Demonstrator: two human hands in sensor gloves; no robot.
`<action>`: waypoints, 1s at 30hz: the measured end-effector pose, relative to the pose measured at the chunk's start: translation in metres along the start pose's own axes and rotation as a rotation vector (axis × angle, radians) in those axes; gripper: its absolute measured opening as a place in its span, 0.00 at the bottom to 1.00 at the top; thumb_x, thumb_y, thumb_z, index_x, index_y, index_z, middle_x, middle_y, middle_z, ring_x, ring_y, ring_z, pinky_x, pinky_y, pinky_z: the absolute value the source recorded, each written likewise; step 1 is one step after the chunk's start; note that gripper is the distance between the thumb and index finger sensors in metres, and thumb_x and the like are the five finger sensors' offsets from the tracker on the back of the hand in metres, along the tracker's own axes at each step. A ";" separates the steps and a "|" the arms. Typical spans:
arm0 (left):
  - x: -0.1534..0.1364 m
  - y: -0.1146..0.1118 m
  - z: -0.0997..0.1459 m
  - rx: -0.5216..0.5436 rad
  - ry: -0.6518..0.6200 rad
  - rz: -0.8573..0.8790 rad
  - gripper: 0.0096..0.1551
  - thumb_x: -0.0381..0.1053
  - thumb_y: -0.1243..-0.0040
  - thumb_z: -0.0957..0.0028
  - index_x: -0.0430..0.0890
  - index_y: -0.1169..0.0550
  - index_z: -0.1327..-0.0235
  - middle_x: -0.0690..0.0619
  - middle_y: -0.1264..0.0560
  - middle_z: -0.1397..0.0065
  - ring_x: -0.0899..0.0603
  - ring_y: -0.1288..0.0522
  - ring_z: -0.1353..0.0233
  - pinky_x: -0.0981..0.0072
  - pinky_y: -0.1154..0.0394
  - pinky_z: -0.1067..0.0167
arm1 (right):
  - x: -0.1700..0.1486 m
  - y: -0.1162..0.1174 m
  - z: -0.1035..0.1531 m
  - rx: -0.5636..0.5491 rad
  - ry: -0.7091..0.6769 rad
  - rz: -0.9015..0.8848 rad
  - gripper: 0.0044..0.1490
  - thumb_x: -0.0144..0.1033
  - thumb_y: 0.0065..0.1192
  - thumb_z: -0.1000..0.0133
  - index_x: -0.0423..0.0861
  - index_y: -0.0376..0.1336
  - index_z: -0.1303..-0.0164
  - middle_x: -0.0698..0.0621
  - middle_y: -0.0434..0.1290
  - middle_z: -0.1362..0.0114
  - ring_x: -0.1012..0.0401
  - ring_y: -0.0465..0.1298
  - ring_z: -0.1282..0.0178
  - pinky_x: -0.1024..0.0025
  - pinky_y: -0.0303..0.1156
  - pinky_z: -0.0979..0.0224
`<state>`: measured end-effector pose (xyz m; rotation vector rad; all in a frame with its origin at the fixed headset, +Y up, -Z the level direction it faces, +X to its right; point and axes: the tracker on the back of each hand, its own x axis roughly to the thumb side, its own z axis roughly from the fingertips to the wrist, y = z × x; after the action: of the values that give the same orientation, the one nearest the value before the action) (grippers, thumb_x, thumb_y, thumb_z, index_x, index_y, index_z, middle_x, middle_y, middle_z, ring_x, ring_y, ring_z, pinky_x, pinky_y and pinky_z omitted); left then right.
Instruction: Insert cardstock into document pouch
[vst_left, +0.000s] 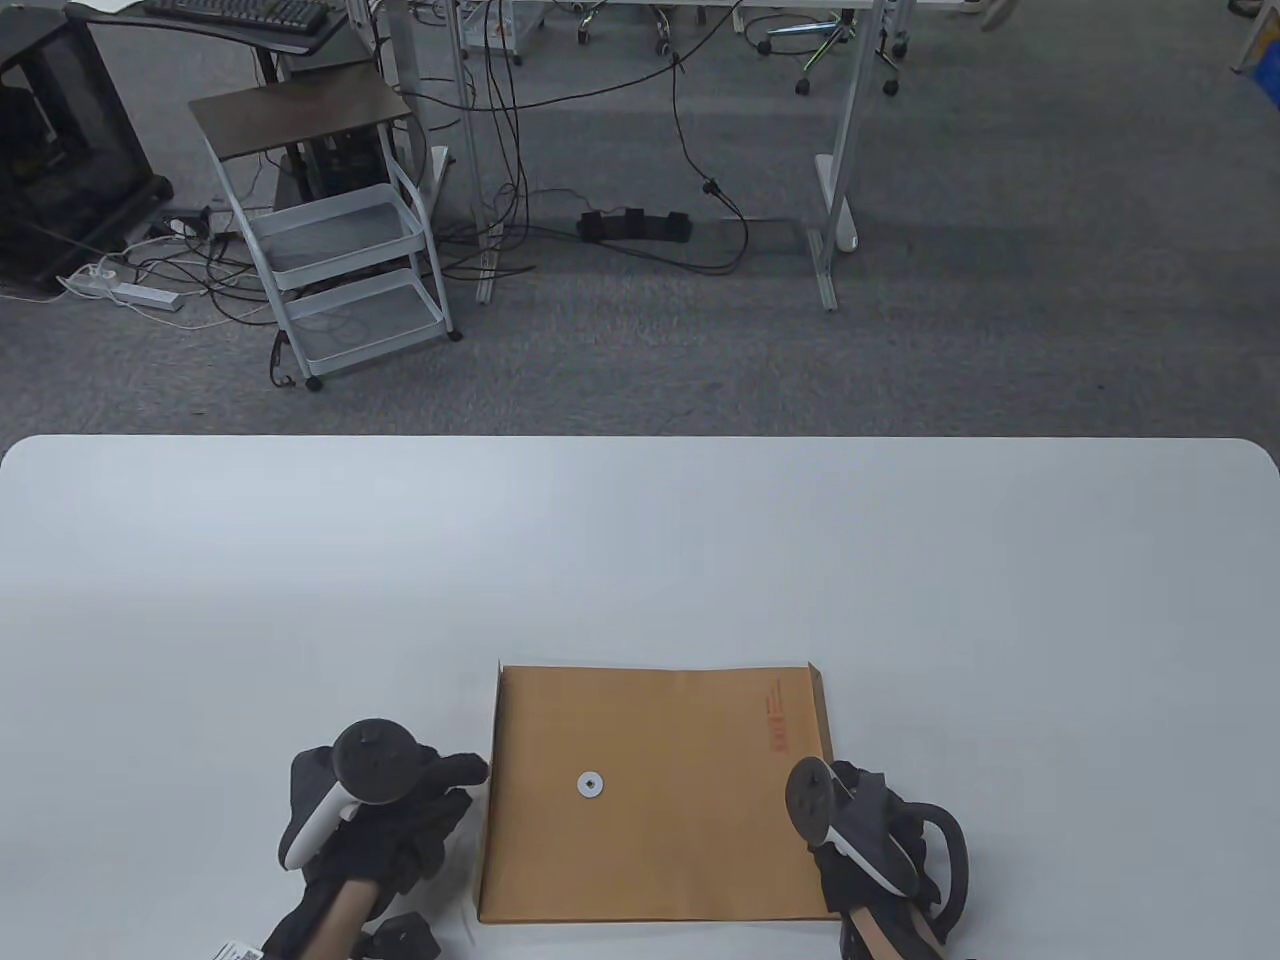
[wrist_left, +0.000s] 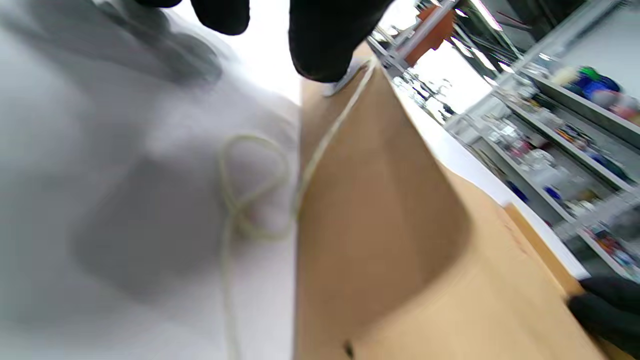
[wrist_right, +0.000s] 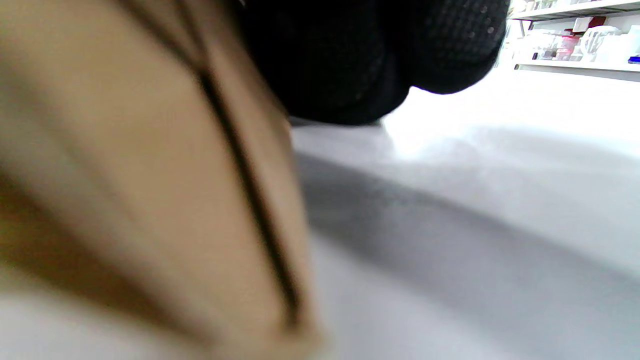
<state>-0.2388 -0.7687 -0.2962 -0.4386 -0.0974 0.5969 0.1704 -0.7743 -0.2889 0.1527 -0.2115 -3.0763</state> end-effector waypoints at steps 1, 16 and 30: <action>0.002 -0.002 0.000 -0.002 -0.014 -0.022 0.26 0.45 0.44 0.30 0.49 0.32 0.18 0.26 0.50 0.14 0.17 0.54 0.20 0.18 0.51 0.32 | 0.000 0.000 0.000 0.000 0.000 0.000 0.10 0.20 0.41 0.13 0.32 0.60 0.29 0.44 0.74 0.47 0.60 0.79 0.58 0.59 0.75 0.45; 0.021 -0.025 -0.006 -0.003 -0.029 -0.380 0.44 0.54 0.35 0.37 0.49 0.43 0.12 0.24 0.54 0.14 0.15 0.54 0.21 0.16 0.51 0.33 | 0.001 0.000 0.000 0.001 -0.002 0.003 0.10 0.20 0.41 0.13 0.32 0.60 0.29 0.44 0.74 0.47 0.60 0.79 0.58 0.59 0.75 0.45; 0.037 -0.014 -0.002 -0.028 0.031 -0.464 0.23 0.46 0.45 0.29 0.41 0.25 0.24 0.28 0.41 0.16 0.20 0.40 0.23 0.20 0.46 0.31 | 0.001 0.000 0.000 0.001 -0.001 0.005 0.10 0.20 0.41 0.13 0.32 0.60 0.29 0.44 0.74 0.47 0.60 0.79 0.58 0.59 0.75 0.45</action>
<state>-0.2010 -0.7587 -0.2935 -0.4339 -0.1725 0.1323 0.1696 -0.7744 -0.2887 0.1505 -0.2134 -3.0714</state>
